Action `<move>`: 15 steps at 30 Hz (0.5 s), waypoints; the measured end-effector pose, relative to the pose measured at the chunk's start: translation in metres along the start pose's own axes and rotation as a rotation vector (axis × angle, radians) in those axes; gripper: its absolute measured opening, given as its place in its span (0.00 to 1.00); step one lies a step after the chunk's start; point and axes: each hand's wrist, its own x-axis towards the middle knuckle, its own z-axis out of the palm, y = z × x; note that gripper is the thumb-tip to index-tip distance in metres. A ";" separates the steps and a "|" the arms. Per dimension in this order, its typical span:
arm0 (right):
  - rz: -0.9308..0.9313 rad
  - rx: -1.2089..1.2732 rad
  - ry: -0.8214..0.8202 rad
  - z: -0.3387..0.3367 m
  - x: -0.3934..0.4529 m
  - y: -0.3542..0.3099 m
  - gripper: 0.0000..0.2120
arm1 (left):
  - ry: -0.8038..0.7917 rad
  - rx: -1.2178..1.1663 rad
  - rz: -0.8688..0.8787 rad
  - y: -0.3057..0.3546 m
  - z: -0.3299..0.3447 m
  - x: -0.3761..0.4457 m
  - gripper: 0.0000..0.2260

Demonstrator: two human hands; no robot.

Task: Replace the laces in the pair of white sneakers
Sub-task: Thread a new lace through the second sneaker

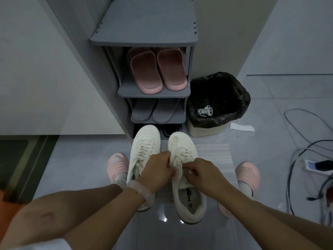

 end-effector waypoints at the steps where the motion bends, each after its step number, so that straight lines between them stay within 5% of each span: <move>1: 0.016 0.013 0.016 0.002 0.000 -0.001 0.13 | 0.000 -0.044 -0.021 -0.002 0.001 0.000 0.06; 8: 0.107 0.126 0.052 0.008 0.004 -0.001 0.10 | -0.119 -0.164 -0.107 -0.003 0.003 0.000 0.04; 15: 0.149 0.254 0.014 -0.004 0.003 0.004 0.07 | -0.133 -0.076 -0.068 0.005 0.011 -0.004 0.21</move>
